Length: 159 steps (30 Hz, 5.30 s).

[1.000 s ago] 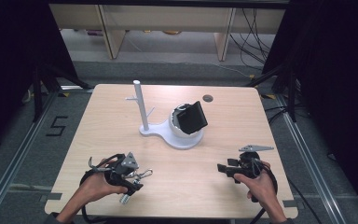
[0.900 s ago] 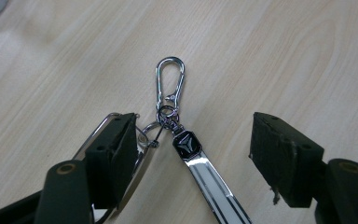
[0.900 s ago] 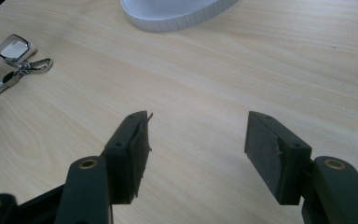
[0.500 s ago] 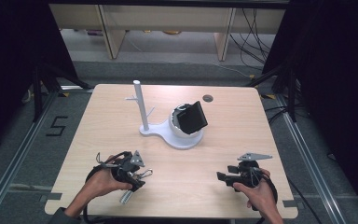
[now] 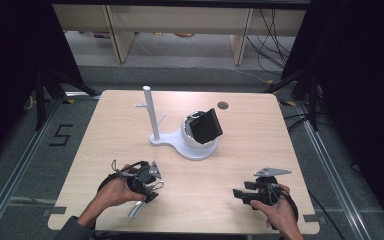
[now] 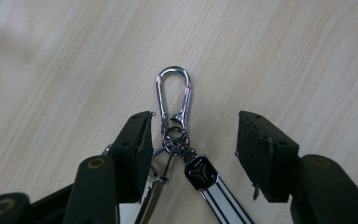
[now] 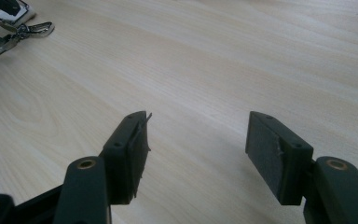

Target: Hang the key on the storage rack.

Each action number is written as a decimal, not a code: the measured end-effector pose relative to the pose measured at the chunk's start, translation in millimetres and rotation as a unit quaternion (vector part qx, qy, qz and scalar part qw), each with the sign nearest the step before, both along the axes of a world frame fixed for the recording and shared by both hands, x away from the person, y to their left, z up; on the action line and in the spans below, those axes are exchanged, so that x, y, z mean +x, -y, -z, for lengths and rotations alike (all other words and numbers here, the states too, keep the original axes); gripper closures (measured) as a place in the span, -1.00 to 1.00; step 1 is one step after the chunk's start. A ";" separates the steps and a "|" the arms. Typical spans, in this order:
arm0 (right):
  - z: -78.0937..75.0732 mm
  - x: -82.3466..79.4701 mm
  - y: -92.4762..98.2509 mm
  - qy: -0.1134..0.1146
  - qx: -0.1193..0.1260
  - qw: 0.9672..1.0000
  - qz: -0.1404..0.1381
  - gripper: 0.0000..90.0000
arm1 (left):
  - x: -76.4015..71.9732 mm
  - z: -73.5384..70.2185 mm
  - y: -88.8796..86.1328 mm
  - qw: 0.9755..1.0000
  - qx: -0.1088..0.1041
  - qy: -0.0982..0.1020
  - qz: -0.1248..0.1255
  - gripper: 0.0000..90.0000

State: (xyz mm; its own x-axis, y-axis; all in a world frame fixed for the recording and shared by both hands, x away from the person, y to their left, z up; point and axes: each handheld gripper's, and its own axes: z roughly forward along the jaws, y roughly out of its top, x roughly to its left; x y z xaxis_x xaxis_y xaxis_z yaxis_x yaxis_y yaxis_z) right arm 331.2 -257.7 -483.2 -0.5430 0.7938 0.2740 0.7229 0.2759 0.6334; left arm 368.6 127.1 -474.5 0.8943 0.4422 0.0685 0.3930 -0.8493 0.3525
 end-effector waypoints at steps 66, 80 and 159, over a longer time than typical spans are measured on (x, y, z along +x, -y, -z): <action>0.2 -0.2 -4.2 0.007 0.014 1.000 -0.009 -0.07 | 37.3 -103.9 -55.8 0.999 0.019 -0.031 -0.040 0.68; 0.4 0.8 -2.1 0.001 0.008 1.000 -0.004 -0.07 | 57.0 -142.6 -69.9 0.997 0.020 -0.014 -0.074 0.68; 0.4 -0.5 -0.3 0.001 0.011 1.000 -0.012 -0.09 | 147.7 -172.0 -41.2 0.985 0.001 0.007 -0.173 0.63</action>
State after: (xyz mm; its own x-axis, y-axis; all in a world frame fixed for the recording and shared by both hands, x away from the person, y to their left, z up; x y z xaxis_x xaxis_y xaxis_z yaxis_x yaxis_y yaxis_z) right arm 330.7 -257.5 -483.5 -0.5623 0.7745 0.2898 0.7149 0.2792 0.6410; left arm 516.3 168.3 -302.4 0.6887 0.7207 0.0799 0.6548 -0.6654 0.3583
